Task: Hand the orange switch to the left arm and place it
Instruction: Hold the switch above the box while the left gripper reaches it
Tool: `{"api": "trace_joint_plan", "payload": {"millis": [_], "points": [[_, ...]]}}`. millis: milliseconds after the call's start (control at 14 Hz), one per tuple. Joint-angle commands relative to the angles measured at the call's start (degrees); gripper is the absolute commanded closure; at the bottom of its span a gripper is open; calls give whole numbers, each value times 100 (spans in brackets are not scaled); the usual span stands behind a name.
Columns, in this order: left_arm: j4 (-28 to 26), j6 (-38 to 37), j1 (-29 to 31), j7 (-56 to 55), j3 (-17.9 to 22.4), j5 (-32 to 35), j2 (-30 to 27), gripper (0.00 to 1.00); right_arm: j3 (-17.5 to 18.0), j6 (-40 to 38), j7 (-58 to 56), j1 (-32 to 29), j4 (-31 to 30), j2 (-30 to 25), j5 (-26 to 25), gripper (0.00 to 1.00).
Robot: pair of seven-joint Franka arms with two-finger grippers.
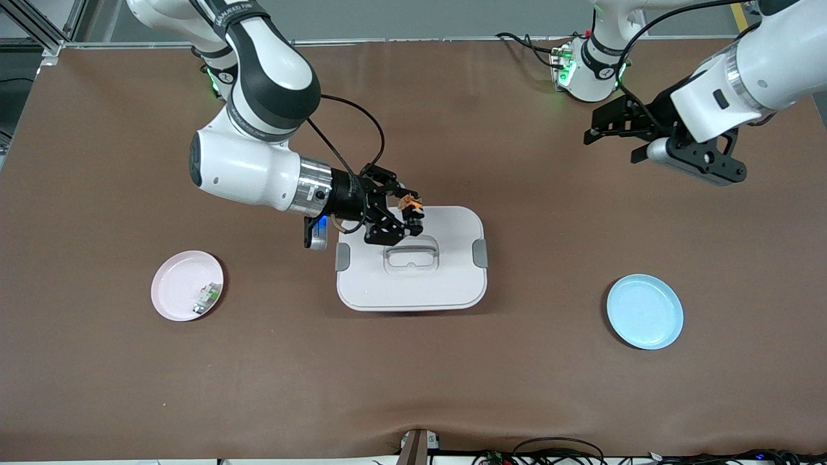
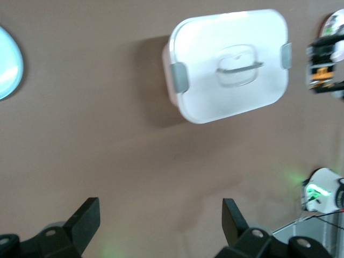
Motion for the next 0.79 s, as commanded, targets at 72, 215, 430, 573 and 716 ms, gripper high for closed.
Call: {"api": "trace_joint_plan", "payload": {"millis": [72, 215, 430, 573, 716], "points": [[130, 592, -404, -529, -2, -237, 254, 0, -61, 122, 114, 116, 118, 102, 163, 77], [112, 882, -659, -881, -2, -210, 359, 0, -61, 122, 263, 142, 294, 208, 172, 77], [121, 1094, -800, -1215, -90, -446, 614, 4, -61, 131, 299, 186, 312, 234, 163, 77], [112, 1216, -853, -1373, -134, -614, 676, 8, -61, 131, 299, 186, 321, 243, 163, 77], [112, 1427, -1080, -1802, -134, -615, 755, 13, -61, 122, 299, 186, 321, 243, 163, 77]]}}
